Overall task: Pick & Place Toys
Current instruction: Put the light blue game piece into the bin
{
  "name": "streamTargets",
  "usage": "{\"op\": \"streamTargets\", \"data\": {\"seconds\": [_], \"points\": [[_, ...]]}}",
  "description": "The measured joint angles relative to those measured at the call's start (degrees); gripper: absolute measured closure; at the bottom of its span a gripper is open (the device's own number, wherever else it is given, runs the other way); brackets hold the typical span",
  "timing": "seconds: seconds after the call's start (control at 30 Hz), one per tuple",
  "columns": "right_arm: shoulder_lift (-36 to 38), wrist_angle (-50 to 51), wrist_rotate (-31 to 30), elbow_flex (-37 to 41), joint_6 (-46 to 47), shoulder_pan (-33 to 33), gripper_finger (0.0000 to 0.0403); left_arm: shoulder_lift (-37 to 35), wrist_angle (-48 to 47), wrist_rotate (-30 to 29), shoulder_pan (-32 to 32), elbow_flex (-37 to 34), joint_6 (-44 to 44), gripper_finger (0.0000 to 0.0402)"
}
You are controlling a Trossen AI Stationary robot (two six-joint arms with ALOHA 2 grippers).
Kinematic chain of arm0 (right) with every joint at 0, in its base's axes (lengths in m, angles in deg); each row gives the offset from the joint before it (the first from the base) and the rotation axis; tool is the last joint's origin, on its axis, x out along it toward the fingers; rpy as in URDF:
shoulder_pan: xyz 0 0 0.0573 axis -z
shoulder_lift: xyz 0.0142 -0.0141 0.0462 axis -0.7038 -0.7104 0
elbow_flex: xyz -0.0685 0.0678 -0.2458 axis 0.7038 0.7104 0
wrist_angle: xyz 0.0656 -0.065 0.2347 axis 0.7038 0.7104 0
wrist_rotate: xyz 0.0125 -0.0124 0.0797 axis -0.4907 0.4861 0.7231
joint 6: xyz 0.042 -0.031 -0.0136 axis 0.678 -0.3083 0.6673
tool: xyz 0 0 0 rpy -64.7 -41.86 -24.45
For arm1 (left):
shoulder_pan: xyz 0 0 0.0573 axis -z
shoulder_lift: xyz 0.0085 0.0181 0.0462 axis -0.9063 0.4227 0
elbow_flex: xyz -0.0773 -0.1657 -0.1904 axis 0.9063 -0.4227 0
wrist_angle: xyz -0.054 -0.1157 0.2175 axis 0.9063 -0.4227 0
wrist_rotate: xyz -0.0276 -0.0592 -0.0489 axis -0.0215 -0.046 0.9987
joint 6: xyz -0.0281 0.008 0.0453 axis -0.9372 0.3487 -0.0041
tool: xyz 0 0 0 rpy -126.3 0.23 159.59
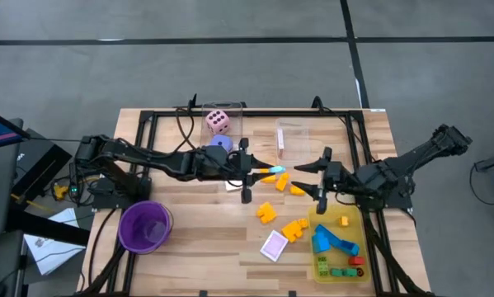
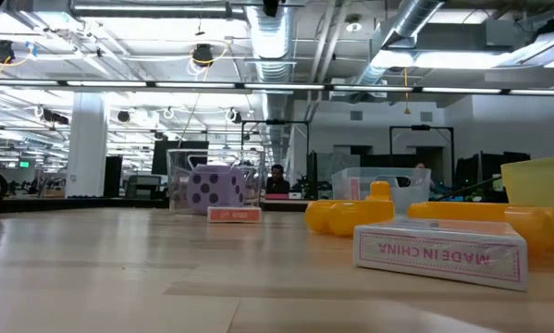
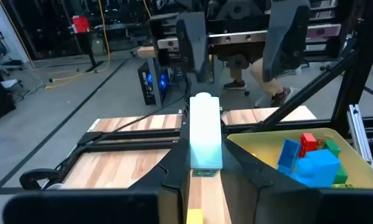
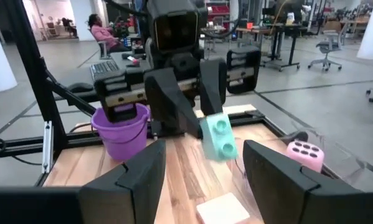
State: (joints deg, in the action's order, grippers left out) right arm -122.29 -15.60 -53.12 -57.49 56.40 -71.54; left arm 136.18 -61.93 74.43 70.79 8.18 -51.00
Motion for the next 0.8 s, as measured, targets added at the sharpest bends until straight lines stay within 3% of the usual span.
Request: {"op": "streamTargets", "data": {"seconds": [0.33, 0.8], "points": [[-1.13, -3.83, 8.14, 0.00, -2.09, 5.56, 0.0196, 0.00, 3.69, 1.76, 0.60, 0.00, -3.92, 0.0340], [-1.92, -6.94, 14.06, -0.04, -2.10, 9.56, 0.0196, 0.00, 7.03, 1.88, 0.28, 0.00, -7.58, 0.0340]]}}
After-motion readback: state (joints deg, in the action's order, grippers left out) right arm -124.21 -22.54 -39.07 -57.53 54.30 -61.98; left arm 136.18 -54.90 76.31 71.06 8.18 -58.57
